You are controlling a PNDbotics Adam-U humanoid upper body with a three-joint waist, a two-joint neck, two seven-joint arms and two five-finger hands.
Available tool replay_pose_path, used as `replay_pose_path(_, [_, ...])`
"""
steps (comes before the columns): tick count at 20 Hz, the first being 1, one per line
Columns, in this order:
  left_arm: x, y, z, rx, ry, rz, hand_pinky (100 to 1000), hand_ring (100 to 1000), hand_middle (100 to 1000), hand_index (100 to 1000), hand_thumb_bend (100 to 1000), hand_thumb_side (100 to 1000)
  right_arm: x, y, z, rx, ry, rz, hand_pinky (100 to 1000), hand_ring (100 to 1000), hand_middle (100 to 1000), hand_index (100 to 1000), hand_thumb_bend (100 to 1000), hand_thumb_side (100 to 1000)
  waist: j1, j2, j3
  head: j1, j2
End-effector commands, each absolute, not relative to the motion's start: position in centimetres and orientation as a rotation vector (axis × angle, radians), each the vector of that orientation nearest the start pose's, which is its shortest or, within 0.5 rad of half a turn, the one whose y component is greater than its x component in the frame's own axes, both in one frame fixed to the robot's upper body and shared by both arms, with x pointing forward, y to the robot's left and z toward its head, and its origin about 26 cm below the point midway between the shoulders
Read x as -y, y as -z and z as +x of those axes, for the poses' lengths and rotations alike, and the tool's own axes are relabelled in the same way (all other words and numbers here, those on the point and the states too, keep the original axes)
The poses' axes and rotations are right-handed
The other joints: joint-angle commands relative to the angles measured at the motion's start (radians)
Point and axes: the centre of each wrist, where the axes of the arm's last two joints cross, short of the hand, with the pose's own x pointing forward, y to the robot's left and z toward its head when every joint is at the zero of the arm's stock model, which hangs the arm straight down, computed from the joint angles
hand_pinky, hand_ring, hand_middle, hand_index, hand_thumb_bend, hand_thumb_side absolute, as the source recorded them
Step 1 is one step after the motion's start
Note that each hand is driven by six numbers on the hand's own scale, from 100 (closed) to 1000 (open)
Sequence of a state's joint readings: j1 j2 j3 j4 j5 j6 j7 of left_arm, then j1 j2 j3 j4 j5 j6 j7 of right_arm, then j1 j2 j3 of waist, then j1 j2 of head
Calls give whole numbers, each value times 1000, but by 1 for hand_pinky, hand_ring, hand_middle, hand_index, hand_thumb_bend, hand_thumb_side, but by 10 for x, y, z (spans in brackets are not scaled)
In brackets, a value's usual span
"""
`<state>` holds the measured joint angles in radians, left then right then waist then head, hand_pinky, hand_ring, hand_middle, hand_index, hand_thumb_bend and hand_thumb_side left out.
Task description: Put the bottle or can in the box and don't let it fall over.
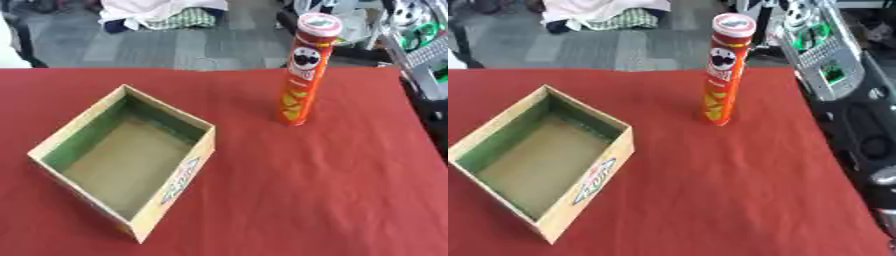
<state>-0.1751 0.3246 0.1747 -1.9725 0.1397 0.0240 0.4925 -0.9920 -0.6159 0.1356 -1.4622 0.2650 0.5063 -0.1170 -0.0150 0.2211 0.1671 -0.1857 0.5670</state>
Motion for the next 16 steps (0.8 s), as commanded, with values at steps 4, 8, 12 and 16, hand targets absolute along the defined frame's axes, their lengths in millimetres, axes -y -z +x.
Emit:
replay_pose_path(4, [-320, -182, 284, 2169, -366, 501, 803, 827, 787, 699, 614, 420, 258, -362, 424, 1877, -443, -1006, 748, 885, 879, 827, 262, 981, 5, -23, 1, -11, -24])
replay_pose_path(8, [-321, -181, 284, 2167, -366, 502, 802, 826, 787, 699, 614, 420, 260, -359, 436, 1840, -452, -1018, 758, 892, 886, 833, 269, 1000, 6, -22, 0, -13, -25])
replay_pose_path(12, [-321, -181, 284, 2167, -367, 502, 802, 826, 787, 699, 614, 421, 265, -354, 445, 1797, -480, -1033, 777, 904, 900, 845, 295, 1000, 7, -19, 0, -13, -22])
replay_pose_path(16, [-321, -181, 284, 2167, -367, 503, 802, 826, 786, 699, 615, 420, 273, -348, 451, 1748, -505, -1055, 798, 916, 910, 854, 316, 1000, 8, -17, 0, -13, -21])
